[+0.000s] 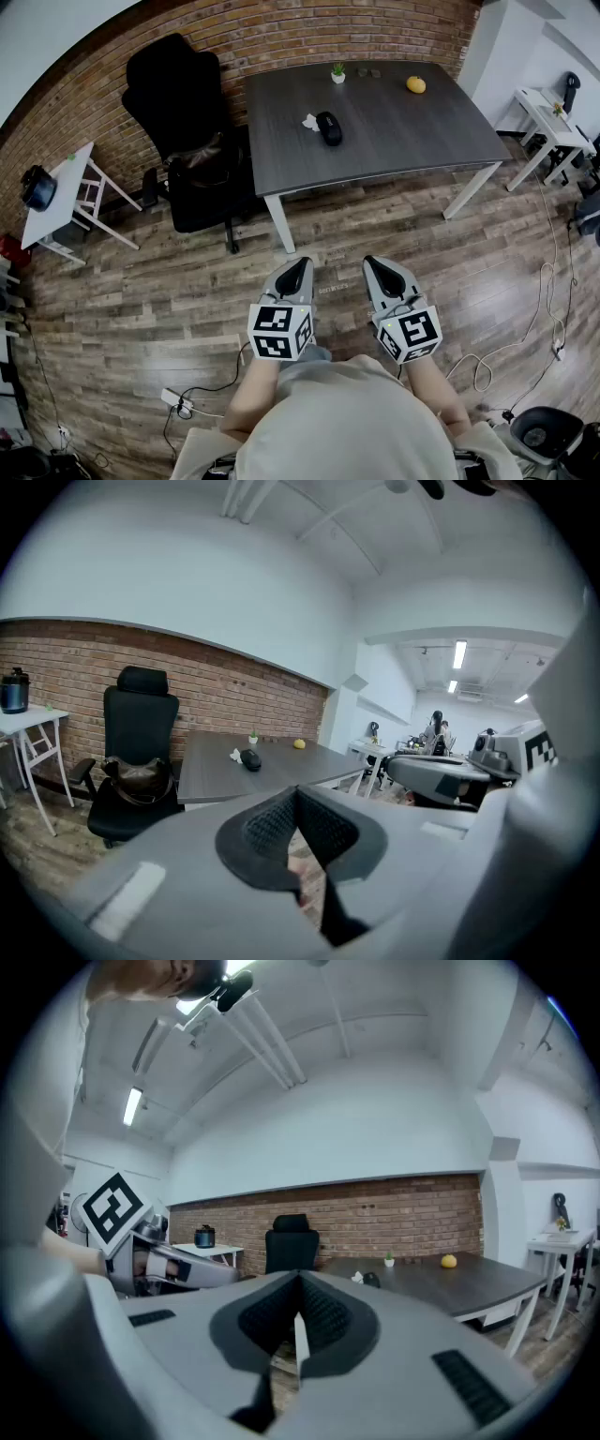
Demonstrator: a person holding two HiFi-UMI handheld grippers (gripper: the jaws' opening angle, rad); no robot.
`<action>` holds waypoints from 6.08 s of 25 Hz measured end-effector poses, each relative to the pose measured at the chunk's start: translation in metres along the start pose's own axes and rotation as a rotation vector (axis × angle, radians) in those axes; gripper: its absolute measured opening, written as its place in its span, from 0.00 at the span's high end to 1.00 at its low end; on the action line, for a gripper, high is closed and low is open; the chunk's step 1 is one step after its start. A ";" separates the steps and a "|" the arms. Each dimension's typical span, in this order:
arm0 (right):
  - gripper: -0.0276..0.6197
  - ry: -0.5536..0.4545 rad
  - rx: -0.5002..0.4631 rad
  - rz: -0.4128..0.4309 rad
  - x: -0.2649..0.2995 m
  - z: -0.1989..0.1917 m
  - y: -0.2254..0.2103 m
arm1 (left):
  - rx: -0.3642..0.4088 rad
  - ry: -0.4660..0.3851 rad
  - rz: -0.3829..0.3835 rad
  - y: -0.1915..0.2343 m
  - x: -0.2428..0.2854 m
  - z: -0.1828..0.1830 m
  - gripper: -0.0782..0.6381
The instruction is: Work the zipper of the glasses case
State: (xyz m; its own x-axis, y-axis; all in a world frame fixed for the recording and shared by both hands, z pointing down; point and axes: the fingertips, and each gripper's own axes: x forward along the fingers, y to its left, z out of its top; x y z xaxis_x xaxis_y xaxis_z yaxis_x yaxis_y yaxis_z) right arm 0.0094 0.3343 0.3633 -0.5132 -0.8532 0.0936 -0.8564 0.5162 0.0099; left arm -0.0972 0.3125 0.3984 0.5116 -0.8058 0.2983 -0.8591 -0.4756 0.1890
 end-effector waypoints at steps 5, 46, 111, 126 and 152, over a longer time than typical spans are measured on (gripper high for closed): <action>0.95 -0.023 -0.001 -0.006 -0.001 0.001 0.008 | 0.003 -0.020 -0.001 0.003 -0.008 0.001 0.88; 0.33 0.011 0.115 -0.067 0.159 -0.019 -0.062 | -0.011 -0.018 -0.108 0.131 0.117 0.038 0.37; 0.42 0.544 0.202 0.123 0.500 -0.204 -0.306 | -0.269 0.115 0.033 0.253 0.471 0.104 0.37; 0.43 0.248 0.149 0.259 0.450 -0.088 -0.285 | -0.544 0.152 -0.262 0.185 0.465 0.108 0.37; 0.42 0.077 0.068 0.412 0.381 -0.014 -0.244 | -0.432 0.095 -0.370 0.146 0.444 0.142 0.50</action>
State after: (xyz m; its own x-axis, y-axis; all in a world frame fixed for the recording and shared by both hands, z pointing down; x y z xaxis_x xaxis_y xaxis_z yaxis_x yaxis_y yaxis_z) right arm 0.0238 -0.1152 0.4103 -0.8100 -0.5668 0.1504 -0.5834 0.8048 -0.1090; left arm 0.0031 -0.1644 0.4260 0.7930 -0.5688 0.2183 -0.5507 -0.5162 0.6560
